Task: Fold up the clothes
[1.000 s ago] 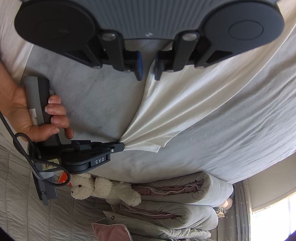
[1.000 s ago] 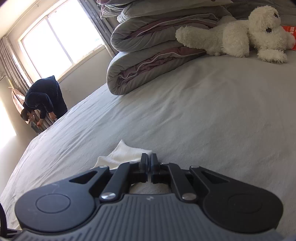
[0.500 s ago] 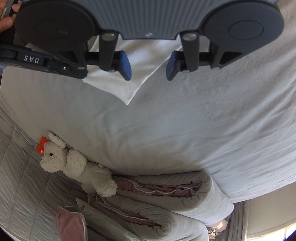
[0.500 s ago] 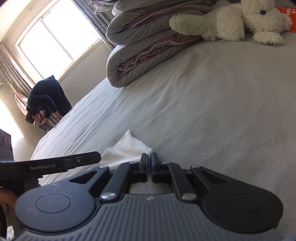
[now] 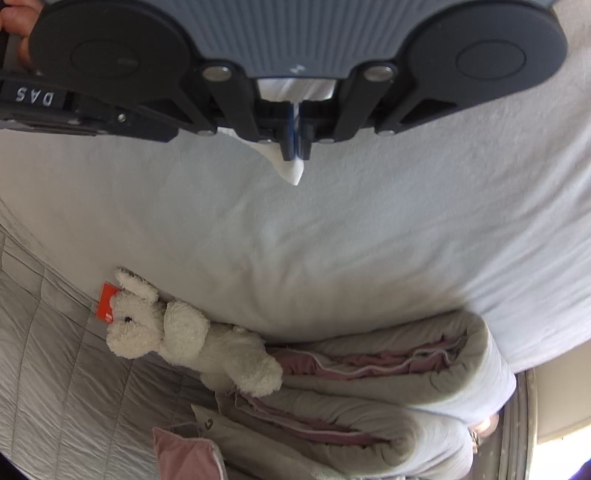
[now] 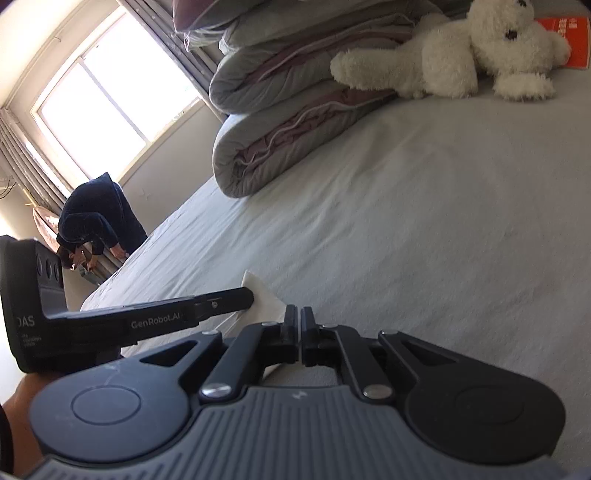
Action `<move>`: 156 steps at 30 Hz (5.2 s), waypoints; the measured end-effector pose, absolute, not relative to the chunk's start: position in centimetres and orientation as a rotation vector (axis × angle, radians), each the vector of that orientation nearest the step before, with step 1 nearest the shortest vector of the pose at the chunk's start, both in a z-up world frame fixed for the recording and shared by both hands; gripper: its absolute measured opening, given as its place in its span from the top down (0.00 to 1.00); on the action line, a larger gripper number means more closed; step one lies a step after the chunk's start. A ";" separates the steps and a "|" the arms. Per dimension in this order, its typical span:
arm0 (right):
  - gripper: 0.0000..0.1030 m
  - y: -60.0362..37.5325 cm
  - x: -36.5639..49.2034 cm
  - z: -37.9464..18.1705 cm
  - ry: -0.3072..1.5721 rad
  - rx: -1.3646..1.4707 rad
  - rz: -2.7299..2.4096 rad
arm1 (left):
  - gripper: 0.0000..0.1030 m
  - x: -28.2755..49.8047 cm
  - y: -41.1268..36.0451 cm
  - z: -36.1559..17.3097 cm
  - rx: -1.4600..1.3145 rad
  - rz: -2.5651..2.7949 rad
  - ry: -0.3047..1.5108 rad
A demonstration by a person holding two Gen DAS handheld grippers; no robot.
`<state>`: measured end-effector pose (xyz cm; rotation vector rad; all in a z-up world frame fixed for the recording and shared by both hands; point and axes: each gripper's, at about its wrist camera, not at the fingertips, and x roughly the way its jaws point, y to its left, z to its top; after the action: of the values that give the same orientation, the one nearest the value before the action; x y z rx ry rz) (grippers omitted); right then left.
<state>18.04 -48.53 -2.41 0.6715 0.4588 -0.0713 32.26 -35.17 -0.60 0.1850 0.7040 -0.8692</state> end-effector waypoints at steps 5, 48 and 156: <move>0.98 -49.0 17.6 -1.5 0.413 0.652 -0.108 | 0.99 32.7 -34.5 -0.1 0.127 -0.848 0.614; 0.48 -48.4 15.7 -0.2 0.009 0.880 0.645 | 0.99 20.7 -26.8 13.3 0.171 -1.146 0.223; 0.99 -13.8 21.5 -1.0 0.584 -0.451 0.724 | 1.00 14.5 11.2 -1.0 0.264 -0.138 0.676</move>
<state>21.47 -13.82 -1.02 -0.4507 0.5842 0.7242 14.51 11.19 -0.99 0.2640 0.6755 -0.1381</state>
